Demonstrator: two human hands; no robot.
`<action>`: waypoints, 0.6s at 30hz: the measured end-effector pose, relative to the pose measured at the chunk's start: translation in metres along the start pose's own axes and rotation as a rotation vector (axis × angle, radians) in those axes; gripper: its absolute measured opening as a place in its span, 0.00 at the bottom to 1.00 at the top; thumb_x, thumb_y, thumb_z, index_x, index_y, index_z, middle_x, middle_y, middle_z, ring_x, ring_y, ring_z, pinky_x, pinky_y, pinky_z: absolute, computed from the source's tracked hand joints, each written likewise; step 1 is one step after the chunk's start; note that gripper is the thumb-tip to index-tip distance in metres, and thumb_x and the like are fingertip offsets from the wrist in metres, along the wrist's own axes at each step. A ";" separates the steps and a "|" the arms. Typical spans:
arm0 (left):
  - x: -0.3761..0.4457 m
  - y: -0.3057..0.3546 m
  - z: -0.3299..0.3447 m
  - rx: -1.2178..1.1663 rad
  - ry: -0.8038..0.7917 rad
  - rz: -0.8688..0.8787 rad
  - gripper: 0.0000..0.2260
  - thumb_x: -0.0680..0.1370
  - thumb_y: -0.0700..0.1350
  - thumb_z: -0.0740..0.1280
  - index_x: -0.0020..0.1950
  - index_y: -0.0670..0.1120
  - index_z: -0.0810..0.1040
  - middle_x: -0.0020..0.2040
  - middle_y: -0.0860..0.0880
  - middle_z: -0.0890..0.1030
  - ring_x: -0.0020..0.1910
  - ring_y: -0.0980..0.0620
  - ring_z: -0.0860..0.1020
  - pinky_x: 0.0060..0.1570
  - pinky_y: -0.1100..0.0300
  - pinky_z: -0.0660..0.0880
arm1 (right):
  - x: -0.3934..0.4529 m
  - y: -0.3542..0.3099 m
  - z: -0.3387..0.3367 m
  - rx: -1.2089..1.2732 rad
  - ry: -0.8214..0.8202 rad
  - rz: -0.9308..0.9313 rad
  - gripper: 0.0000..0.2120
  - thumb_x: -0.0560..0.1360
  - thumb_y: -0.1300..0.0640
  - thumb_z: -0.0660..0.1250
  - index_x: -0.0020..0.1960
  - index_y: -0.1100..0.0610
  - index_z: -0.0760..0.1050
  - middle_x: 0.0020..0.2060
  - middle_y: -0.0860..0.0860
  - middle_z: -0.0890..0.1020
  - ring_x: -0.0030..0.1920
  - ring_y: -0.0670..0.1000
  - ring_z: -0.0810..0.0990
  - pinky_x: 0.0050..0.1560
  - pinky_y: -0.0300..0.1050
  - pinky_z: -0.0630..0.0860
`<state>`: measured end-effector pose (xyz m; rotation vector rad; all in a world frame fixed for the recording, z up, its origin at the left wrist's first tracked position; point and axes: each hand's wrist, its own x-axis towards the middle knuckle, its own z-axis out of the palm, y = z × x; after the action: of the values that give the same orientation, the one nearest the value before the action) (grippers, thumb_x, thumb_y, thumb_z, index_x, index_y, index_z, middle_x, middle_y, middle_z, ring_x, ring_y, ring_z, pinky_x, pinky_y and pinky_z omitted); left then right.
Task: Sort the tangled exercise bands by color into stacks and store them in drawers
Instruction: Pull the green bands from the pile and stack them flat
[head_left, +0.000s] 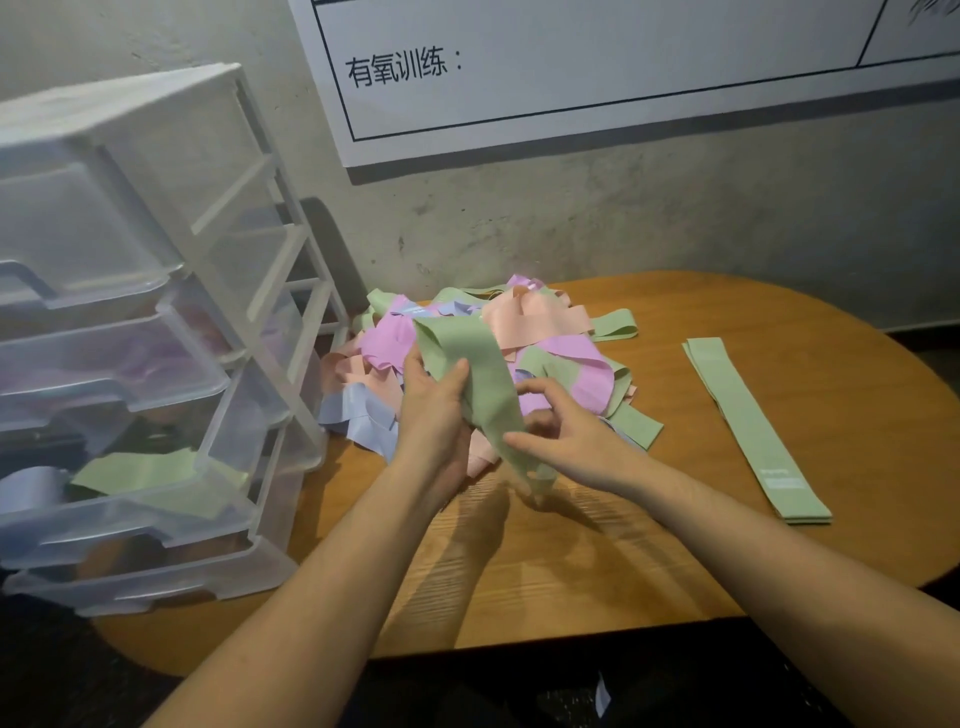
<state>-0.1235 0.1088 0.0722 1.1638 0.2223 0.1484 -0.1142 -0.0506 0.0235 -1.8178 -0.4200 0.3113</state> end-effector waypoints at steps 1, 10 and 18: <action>0.001 0.001 -0.001 0.021 -0.005 0.024 0.18 0.84 0.37 0.61 0.71 0.53 0.68 0.63 0.47 0.80 0.60 0.46 0.81 0.59 0.41 0.79 | -0.003 0.006 -0.002 -0.036 -0.020 0.001 0.22 0.77 0.53 0.72 0.66 0.46 0.66 0.47 0.51 0.86 0.50 0.51 0.84 0.54 0.51 0.80; 0.006 0.004 -0.020 0.152 0.080 0.168 0.22 0.73 0.44 0.69 0.61 0.66 0.72 0.64 0.52 0.80 0.61 0.48 0.81 0.59 0.39 0.79 | -0.021 0.015 -0.028 -0.657 -0.150 -0.241 0.24 0.71 0.42 0.73 0.64 0.48 0.75 0.53 0.42 0.79 0.54 0.43 0.76 0.57 0.42 0.75; 0.015 -0.007 -0.040 0.410 0.119 0.226 0.17 0.83 0.42 0.62 0.59 0.68 0.71 0.60 0.52 0.80 0.60 0.45 0.79 0.59 0.43 0.79 | -0.029 0.006 -0.037 -0.757 -0.274 -0.335 0.16 0.74 0.53 0.72 0.62 0.50 0.76 0.53 0.41 0.75 0.54 0.41 0.70 0.54 0.32 0.68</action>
<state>-0.1191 0.1451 0.0488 1.5896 0.2323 0.3854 -0.1240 -0.0968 0.0278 -2.3890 -1.1381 0.1737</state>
